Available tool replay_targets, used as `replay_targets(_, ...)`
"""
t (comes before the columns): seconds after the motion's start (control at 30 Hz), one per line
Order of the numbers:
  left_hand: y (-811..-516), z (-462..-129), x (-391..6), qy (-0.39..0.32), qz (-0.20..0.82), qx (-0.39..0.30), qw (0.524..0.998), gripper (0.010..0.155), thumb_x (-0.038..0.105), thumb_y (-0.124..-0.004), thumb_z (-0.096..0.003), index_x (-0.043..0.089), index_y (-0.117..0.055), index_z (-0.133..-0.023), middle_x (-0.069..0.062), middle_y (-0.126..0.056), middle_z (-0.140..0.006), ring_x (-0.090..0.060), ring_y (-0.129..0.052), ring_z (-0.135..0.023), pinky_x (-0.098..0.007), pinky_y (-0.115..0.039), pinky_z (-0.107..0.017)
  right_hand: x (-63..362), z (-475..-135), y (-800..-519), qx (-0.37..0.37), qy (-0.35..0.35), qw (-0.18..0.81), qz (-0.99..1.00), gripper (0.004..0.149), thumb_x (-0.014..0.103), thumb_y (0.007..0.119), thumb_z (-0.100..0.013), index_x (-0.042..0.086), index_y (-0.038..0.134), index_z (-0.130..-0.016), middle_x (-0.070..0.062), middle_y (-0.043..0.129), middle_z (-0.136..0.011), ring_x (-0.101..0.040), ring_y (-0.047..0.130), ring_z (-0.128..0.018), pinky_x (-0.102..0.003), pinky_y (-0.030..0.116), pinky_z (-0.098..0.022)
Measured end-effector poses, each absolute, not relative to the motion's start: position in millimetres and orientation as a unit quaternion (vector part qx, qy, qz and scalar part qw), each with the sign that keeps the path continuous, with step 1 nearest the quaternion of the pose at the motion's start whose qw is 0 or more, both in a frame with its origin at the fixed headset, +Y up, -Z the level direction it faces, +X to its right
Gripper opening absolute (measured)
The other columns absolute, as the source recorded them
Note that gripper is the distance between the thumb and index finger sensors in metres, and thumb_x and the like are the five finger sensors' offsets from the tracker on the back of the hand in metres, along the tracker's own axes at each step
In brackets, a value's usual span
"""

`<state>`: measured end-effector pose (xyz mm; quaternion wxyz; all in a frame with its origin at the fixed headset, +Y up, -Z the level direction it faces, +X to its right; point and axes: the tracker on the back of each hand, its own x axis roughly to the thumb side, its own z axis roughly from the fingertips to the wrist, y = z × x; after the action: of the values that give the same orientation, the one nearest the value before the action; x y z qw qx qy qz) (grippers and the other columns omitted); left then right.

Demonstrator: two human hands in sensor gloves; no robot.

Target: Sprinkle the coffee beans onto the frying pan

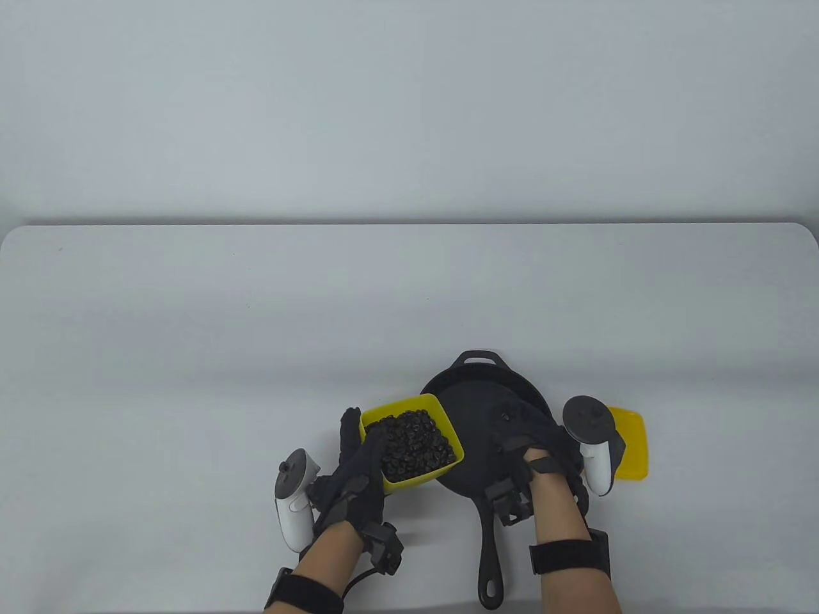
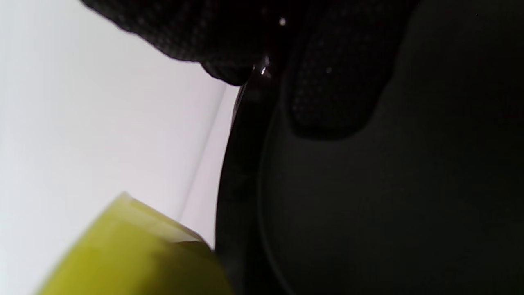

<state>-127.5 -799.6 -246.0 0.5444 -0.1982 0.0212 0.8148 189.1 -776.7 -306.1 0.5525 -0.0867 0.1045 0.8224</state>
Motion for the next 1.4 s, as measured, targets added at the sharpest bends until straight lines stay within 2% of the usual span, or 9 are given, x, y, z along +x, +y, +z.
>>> replay_targets(0.17,-799,-246,-129,0.022,0.816,-0.193,0.544,0.077,0.059,-0.061,-0.0585,0.043,0.0,-0.103,-0.021,-0.033,-0.103,-0.045,-0.064,-0.09,-0.049,-0.069,-0.067,189,-307,-777,-0.083,0.116,0.528,0.837,0.042,0.014,0.078,-0.051,0.006,0.072,-0.092,-0.032,0.063,-0.092,-0.046,0.088,-0.059,-0.032,0.093,-0.036)
replay_targets(0.43,-796,-245,-129,0.014,0.815,-0.186,0.549,0.077,0.059,-0.061,-0.0584,0.043,0.0,-0.103,-0.021,-0.033,-0.103,-0.045,-0.064,-0.09,-0.049,-0.069,-0.067,190,-305,-773,-0.08,0.097,0.542,0.831,0.047,0.018,0.077,-0.053,0.003,0.067,-0.097,-0.034,0.058,-0.095,-0.05,0.085,-0.064,-0.035,0.09,-0.04)
replay_targets(0.57,-796,-245,-129,0.016,0.812,-0.187,0.552,0.077,0.059,-0.061,-0.0585,0.043,0.0,-0.103,-0.021,-0.033,-0.103,-0.045,-0.064,-0.091,-0.049,-0.069,-0.067,187,-305,-773,-0.061,0.1,0.558,0.822,0.057,0.032,0.076,-0.057,0.001,0.059,-0.102,-0.036,0.051,-0.097,-0.054,0.078,-0.069,-0.042,0.086,-0.043)
replay_targets(0.7,-795,-245,-129,0.017,0.813,-0.185,0.553,0.077,0.059,-0.061,-0.0584,0.043,0.0,-0.103,-0.021,-0.033,-0.103,-0.045,-0.064,-0.091,-0.049,-0.069,-0.067,185,-307,-770,-0.013,0.124,0.57,0.812,0.079,0.049,0.078,-0.057,-0.003,0.045,-0.107,-0.041,0.038,-0.1,-0.063,0.065,-0.074,-0.052,0.078,-0.047)
replay_targets(0.83,-797,-245,-129,0.019,0.811,-0.188,0.554,0.077,0.059,-0.061,-0.0586,0.043,0.0,-0.103,-0.021,-0.032,-0.103,-0.045,-0.064,-0.091,-0.049,-0.069,-0.067,185,-307,-768,-0.006,0.133,0.56,0.818,0.09,0.058,0.077,-0.057,-0.004,0.037,-0.11,-0.044,0.026,-0.101,-0.075,0.049,-0.08,-0.061,0.075,-0.047)
replay_targets(0.93,-796,-245,-129,0.019,0.81,-0.188,0.556,0.077,0.059,-0.061,-0.0586,0.043,0.0,-0.103,-0.022,-0.032,-0.103,-0.046,-0.063,-0.091,-0.05,-0.068,-0.067,183,-306,-770,-0.001,0.143,0.564,0.813,0.09,0.058,0.075,-0.058,-0.005,0.036,-0.11,-0.044,0.025,-0.101,-0.076,0.046,-0.08,-0.061,0.075,-0.047)
replay_targets(1.03,-796,-245,-129,0.016,0.809,-0.187,0.557,0.077,0.059,-0.061,-0.0586,0.042,0.0,-0.103,-0.022,-0.032,-0.103,-0.046,-0.063,-0.091,-0.05,-0.068,-0.067,180,-303,-763,-0.003,0.112,0.559,0.822,0.086,0.057,0.074,-0.059,-0.006,0.041,-0.108,-0.043,0.033,-0.101,-0.072,0.054,-0.08,-0.058,0.078,-0.046)
replay_targets(1.13,-797,-245,-128,0.014,0.806,-0.188,0.56,0.077,0.059,-0.061,-0.0586,0.042,0.0,-0.103,-0.022,-0.032,-0.103,-0.046,-0.063,-0.091,-0.05,-0.068,-0.067,172,-300,-746,0.027,0.081,0.556,0.827,0.08,0.055,0.071,-0.061,-0.005,0.045,-0.108,-0.039,0.043,-0.101,-0.065,0.066,-0.079,-0.051,0.081,-0.047)
replay_targets(1.4,-792,-244,-125,-0.001,0.798,-0.188,0.573,0.077,0.058,-0.061,-0.0589,0.042,-0.001,-0.103,-0.022,-0.032,-0.103,-0.046,-0.063,-0.091,-0.05,-0.068,-0.067,143,-288,-716,0.121,0.042,0.58,0.805,0.072,0.053,0.066,-0.064,-0.001,0.047,-0.108,-0.034,0.048,-0.103,-0.06,0.069,-0.082,-0.051,0.079,-0.051)
